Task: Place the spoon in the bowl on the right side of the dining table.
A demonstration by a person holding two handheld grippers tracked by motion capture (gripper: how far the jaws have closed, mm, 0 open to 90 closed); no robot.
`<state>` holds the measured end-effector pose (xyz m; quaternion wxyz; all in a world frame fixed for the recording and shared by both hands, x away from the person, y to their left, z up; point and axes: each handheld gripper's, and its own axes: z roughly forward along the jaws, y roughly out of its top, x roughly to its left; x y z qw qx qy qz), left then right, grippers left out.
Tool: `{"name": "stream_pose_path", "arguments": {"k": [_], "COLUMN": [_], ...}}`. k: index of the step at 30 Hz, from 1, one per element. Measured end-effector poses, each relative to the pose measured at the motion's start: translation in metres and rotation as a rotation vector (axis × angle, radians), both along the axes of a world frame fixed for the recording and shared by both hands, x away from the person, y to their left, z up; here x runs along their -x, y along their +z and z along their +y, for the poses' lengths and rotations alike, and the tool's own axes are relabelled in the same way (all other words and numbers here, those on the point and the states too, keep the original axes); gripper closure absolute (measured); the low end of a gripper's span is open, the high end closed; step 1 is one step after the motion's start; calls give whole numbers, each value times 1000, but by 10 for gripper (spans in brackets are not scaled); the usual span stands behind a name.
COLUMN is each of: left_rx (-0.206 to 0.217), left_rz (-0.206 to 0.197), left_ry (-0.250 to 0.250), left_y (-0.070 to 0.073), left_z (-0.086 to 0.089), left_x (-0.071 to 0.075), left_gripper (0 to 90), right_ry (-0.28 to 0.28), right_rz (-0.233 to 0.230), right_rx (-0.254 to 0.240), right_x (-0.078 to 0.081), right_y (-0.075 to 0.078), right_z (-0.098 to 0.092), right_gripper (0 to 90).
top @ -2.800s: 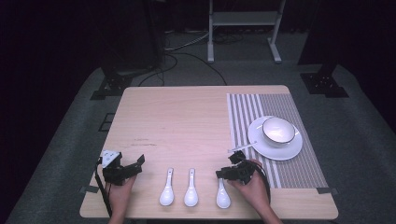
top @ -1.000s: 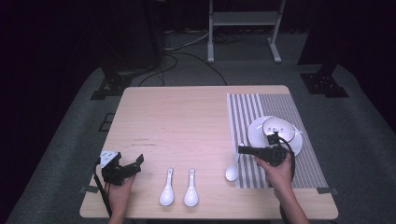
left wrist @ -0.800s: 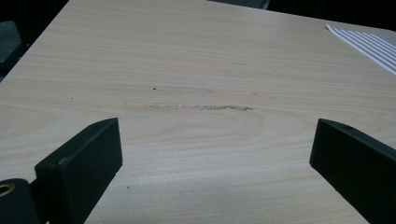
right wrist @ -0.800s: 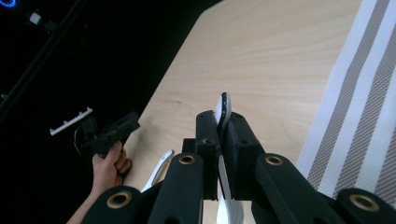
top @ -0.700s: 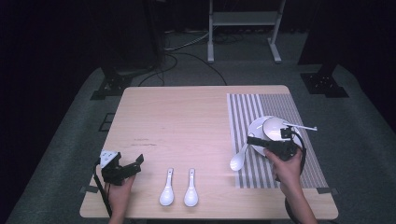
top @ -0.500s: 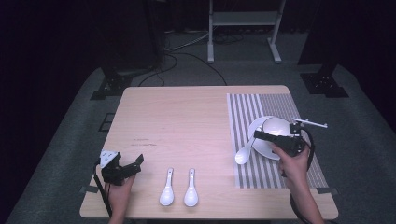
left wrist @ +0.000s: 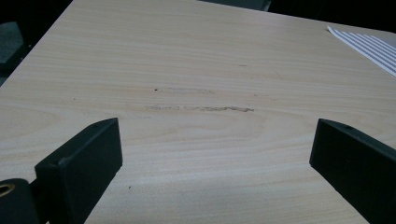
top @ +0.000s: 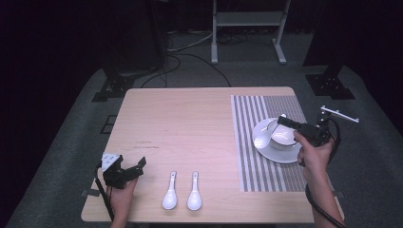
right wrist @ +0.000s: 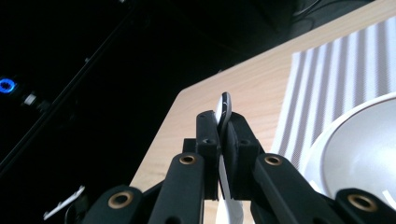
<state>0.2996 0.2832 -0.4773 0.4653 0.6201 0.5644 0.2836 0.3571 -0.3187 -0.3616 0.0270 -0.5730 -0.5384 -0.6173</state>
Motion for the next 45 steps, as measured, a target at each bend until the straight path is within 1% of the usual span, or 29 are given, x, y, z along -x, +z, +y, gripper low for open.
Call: {"name": "stream_pose_path", "arguments": {"k": [2,3,4,6,12,18,25,33,40,45], "left_rx": [0,1,1,0,-3,-3,-2,-4,-3,-1], "left_rz": [0,0,1,1,-1,-1,-1,-1,-2,-3], "left_ry": [0,0,0,-1,-1,0,0,0,0,1], "left_y": [0,0,0,0,0,0,0,0,0,0], "left_z": [0,0,0,0,0,0,0,0,0,0], "left_x": [0,0,0,0,0,0,0,0,0,0], "left_gripper": [12,12,12,12,12,12,12,12,12,12], "right_ry": [-8,-19,-42,-57,-95,-147,-202,-254,-283,-298], "right_rz": [-3,-3,1,0,0,16,28,34,52,71], "right_rx": [3,-3,-15,-22,-22,-21,-18,-32,-39,-31], "right_x": [-1,-1,-3,-4,-4,-6,-8,-9,-11,-14], "right_y": [0,1,4,5,10,11,9,6,-1,-7], "right_z": [-2,-3,-9,-12,-22,-33,-45,-53,-58,-59], "right_gripper": [853,853,853,853,852,851,852,850,850,850]}}
